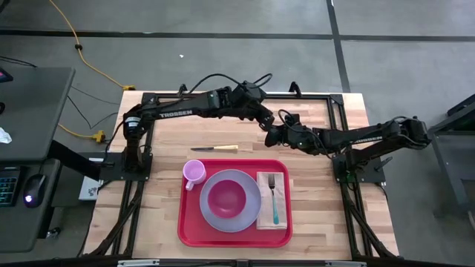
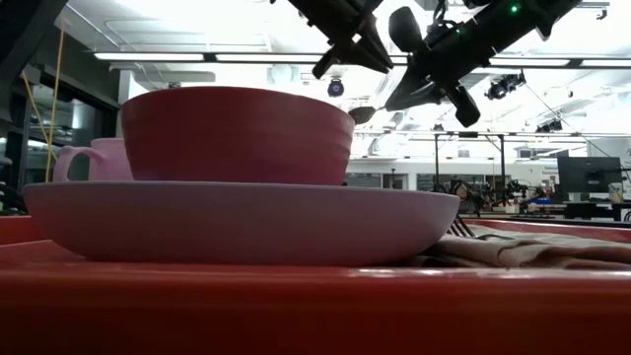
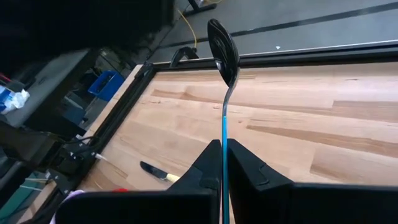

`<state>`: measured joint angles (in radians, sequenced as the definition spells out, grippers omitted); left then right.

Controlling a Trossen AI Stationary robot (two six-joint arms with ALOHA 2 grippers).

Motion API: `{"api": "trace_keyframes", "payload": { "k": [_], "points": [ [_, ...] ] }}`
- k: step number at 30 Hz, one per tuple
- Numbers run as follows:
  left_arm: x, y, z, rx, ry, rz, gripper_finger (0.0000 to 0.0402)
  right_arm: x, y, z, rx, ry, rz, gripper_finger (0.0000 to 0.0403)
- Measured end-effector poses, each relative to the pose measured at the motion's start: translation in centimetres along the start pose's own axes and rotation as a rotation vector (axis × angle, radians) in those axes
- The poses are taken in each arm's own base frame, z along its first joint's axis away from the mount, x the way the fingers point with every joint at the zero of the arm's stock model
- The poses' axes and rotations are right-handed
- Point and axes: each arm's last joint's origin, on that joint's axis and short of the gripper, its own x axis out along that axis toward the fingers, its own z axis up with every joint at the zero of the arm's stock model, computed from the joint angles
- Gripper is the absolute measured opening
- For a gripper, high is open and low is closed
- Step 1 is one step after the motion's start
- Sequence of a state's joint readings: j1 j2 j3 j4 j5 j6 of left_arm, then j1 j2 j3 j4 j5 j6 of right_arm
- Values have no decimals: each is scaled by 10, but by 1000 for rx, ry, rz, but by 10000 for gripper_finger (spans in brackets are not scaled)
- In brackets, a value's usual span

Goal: Set up tray
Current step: Put the blue spoon on the brown napkin to the left of the blue fork

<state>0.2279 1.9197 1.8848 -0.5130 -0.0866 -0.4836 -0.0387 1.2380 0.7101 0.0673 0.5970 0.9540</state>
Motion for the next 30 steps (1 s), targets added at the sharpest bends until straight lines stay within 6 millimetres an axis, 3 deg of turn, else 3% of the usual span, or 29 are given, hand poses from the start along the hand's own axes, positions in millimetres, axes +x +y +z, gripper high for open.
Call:
{"api": "trace_keyframes", "payload": {
  "k": [4, 11, 17, 22, 30],
  "points": [
    [-14, 13, 4, 46, 49, 63, 71, -4, 1, 4, 18, -14, 10, 0],
    [-36, 55, 5, 17, 210, 260, 72, -14, 2, 13, 48, -30, 41, 0],
    [-51, 80, -3, 2, 340, 491, 72, -27, 5, 10, 73, -28, 42, 0],
    [-59, 86, -11, 42, 400, 661, 72, -44, 2, 5, 101, -14, 2, 0],
    [-63, 86, -16, 86, 431, 734, 72, -82, 3, -6, 141, -35, 12, 0]
  ]
}}
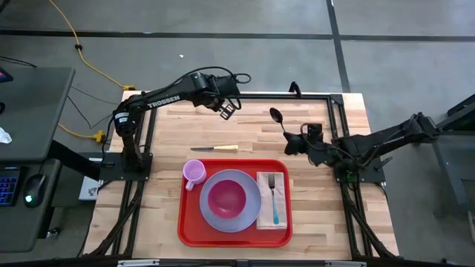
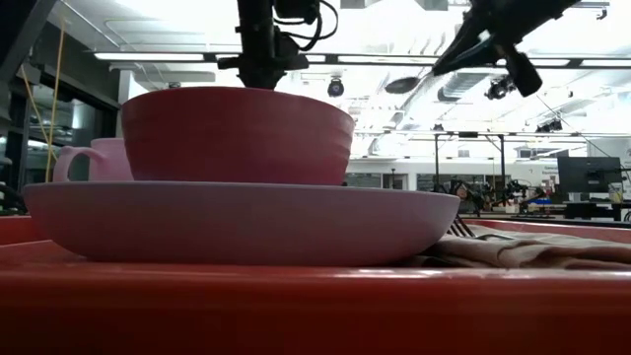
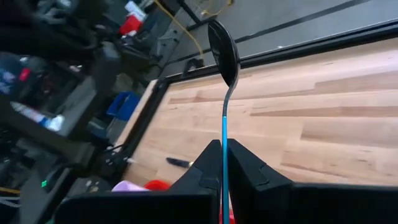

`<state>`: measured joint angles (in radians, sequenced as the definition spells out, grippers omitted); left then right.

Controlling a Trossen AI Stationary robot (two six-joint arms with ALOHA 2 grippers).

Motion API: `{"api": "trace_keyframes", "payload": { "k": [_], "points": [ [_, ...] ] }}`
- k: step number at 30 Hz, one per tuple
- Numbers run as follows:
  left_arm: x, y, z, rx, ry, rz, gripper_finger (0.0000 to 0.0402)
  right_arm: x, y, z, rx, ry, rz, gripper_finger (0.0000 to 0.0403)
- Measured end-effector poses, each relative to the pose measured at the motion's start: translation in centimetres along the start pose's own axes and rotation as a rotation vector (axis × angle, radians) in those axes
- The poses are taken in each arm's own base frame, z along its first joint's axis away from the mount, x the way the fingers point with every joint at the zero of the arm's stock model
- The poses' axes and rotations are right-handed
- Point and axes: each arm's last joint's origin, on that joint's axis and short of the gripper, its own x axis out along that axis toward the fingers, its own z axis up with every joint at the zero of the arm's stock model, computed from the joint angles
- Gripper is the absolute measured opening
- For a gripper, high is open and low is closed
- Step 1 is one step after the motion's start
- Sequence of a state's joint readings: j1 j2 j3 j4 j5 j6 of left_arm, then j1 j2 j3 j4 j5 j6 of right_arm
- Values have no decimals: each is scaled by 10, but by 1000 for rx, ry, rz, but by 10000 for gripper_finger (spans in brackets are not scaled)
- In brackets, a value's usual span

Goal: Set up tray
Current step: Put the blue spoon on the brown napkin to the left of the blue fork

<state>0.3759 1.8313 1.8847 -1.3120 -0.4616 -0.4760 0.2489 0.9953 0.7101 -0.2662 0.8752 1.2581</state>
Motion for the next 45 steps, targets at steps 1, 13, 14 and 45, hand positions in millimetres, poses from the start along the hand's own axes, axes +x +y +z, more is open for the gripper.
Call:
{"api": "trace_keyframes", "payload": {
  "k": [1, 13, 14, 45],
  "points": [
    [0, 1, -1, 5, 8, 12, 72, -3, 1, -1, 0, 0, 11, 0],
    [-1, 14, -13, 18, 61, 239, 72, -17, 8, -17, 26, 53, 79, 0],
    [-2, 15, -14, 17, 66, 249, 72, -18, 9, -18, 31, 56, 88, 0],
    [-35, -65, -23, 149, -100, -280, 72, -55, 43, -11, 72, -227, 242, 0]
  ]
}}
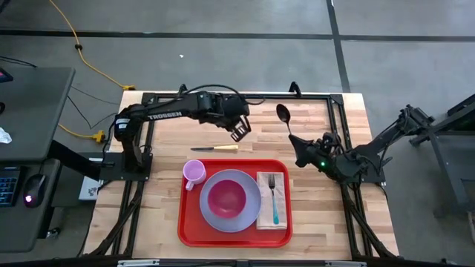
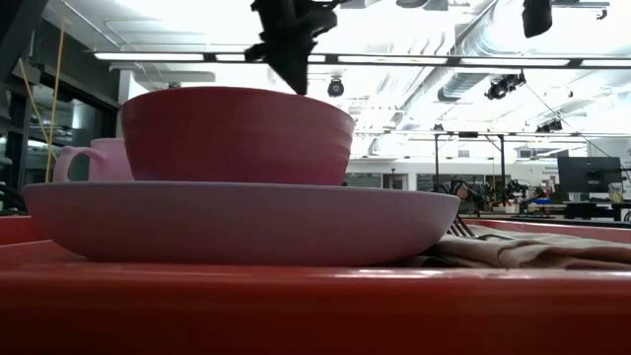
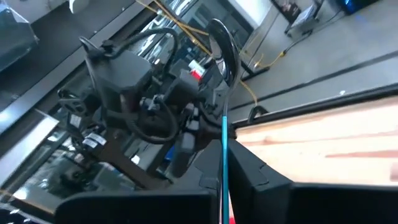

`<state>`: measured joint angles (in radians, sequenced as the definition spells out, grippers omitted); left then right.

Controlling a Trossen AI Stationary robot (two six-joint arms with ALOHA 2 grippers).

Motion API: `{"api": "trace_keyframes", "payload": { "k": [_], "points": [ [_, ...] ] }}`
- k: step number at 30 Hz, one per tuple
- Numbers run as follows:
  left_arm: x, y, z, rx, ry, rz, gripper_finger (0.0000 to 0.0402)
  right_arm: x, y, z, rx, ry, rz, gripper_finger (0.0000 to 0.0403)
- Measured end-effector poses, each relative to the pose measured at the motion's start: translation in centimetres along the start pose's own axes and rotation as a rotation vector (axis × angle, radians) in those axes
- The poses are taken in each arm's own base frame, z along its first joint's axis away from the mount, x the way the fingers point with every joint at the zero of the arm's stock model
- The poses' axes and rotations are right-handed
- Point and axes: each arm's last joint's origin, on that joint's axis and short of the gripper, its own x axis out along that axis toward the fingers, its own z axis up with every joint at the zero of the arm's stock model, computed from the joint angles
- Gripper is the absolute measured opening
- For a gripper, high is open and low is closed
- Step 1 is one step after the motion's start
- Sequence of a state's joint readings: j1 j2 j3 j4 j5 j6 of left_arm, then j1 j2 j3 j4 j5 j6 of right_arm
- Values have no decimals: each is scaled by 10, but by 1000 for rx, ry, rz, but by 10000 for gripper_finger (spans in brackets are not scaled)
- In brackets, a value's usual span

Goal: Set up tray
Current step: Put the blue spoon on the brown napkin to the left of the blue fork

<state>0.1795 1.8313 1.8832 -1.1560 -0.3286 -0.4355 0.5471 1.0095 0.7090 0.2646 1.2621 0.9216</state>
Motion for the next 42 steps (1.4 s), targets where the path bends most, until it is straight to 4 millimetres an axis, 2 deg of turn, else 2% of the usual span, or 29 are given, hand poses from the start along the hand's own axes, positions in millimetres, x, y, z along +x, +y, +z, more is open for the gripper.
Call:
{"api": "trace_keyframes", "payload": {
  "k": [5, 14, 23, 28, 36, 42],
  "points": [
    [0, -6, 7, -15, -23, -171, 72, -1, 0, 2, -32, -29, -17, 0],
    [-11, -26, 30, 9, -162, -638, 72, -2, 3, 7, -62, -39, -11, 0],
    [-28, -31, 49, 5, -373, -830, 72, -7, 3, 28, -111, -70, -14, 0],
    [-44, -31, 65, 24, -529, -1028, 72, -5, 3, 30, -127, -68, -6, 0],
    [-42, -21, 72, 8, -571, -1013, 72, 0, 6, 36, -141, -75, 29, 0],
    [-43, -22, 72, 28, -585, -1005, 72, 5, 10, 42, -165, -85, 81, 0]
  ]
}}
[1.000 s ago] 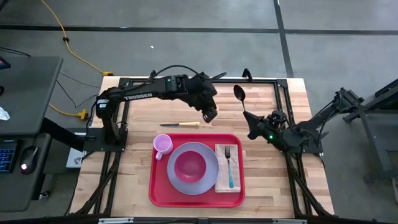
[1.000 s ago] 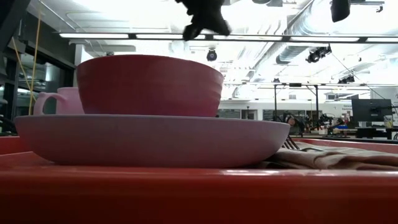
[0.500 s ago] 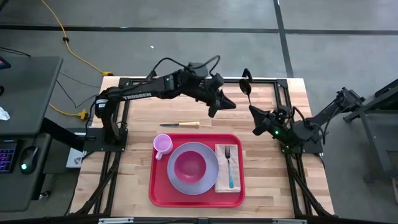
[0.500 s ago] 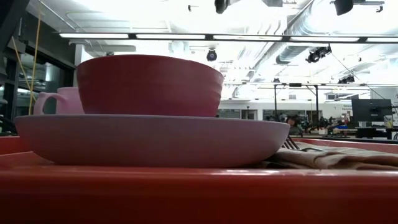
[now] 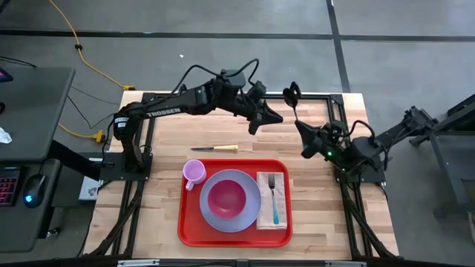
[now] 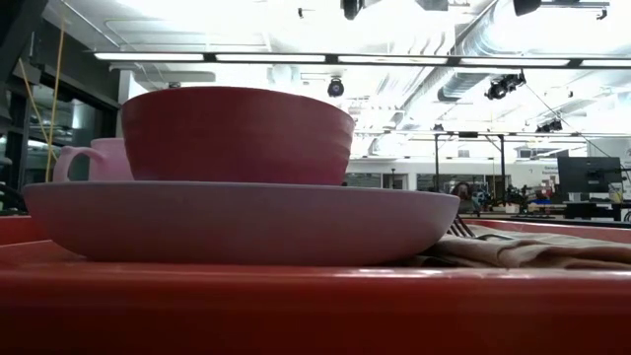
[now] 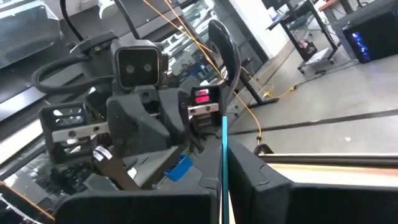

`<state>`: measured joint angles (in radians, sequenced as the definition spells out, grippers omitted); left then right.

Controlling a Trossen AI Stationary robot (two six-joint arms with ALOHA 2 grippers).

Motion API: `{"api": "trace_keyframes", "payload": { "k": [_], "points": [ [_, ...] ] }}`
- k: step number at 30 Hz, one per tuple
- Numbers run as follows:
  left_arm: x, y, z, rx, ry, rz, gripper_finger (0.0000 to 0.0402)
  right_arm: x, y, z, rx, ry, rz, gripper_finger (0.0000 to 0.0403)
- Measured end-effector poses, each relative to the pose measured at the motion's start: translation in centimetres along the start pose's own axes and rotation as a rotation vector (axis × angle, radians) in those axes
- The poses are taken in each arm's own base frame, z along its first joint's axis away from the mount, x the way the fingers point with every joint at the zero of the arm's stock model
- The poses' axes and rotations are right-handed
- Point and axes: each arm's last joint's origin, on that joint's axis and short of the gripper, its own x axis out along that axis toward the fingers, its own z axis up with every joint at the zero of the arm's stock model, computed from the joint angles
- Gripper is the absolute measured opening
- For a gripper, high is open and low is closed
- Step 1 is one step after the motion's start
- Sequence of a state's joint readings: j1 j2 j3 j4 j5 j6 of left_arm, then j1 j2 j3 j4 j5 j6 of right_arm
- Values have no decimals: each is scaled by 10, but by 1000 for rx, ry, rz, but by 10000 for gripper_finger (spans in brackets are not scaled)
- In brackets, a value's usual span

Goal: Set up tray
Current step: Put the blue spoon on the brown napkin to the left of the blue fork

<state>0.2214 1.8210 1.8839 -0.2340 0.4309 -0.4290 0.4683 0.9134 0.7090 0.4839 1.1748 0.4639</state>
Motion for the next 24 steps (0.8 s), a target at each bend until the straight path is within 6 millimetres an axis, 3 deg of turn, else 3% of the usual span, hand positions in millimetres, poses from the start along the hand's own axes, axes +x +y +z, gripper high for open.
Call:
{"api": "trace_keyframes", "payload": {
  "k": [7, 18, 24],
  "points": [
    [0, -1, 2, 16, -17, -13, 80, 8, -2, 2, 1, -3, 24, 0],
    [0, -1, 5, -1, -50, -5, 204, 11, -1, 8, -11, -33, 51, 0],
    [0, -2, 8, -34, -90, -10, 236, 11, 2, 14, -23, -67, 90, 0]
  ]
}}
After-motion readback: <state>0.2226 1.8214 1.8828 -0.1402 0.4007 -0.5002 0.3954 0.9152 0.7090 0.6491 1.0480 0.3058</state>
